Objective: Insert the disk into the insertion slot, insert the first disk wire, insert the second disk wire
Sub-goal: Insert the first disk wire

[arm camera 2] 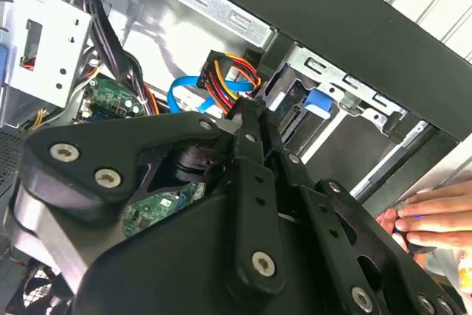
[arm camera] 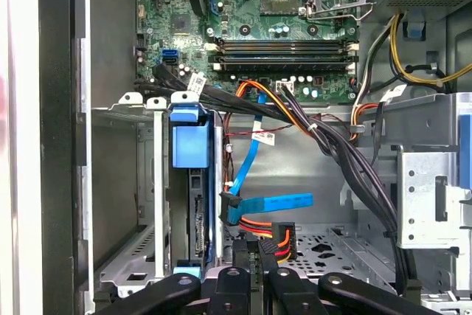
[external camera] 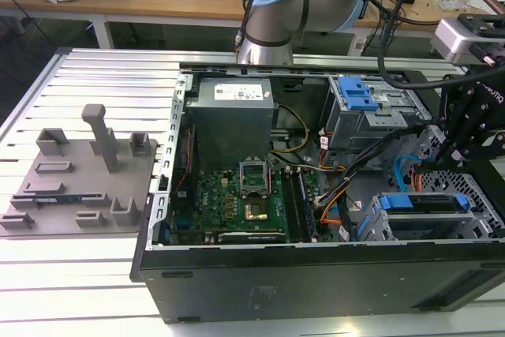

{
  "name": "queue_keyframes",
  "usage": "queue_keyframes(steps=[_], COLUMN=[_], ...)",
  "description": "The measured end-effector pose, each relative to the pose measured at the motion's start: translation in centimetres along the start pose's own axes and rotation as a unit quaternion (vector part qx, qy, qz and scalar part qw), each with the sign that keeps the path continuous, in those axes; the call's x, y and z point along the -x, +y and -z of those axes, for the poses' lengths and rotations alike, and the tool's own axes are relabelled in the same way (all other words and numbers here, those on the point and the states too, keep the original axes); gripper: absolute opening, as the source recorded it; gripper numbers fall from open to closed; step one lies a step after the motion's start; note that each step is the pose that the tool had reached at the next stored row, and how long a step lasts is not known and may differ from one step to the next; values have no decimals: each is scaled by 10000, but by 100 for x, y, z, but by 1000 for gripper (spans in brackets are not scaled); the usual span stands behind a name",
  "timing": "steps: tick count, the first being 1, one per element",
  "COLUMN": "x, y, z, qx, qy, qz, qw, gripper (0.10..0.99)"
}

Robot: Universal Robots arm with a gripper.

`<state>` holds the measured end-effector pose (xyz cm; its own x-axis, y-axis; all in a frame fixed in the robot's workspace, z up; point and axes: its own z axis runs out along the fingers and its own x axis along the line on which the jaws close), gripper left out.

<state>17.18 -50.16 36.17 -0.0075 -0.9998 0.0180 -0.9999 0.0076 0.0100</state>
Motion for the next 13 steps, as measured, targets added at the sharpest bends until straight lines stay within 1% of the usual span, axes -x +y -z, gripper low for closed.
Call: queue_keyframes(steps=[5, 11, 13], x=[-8, -79, -87], y=[0, 1, 3], z=[0, -2, -4], qx=[0, 1, 2], qy=[0, -1, -1], qz=[-7, -53, -76], qw=[10000, 10000, 10000], gripper=[165, 165, 165])
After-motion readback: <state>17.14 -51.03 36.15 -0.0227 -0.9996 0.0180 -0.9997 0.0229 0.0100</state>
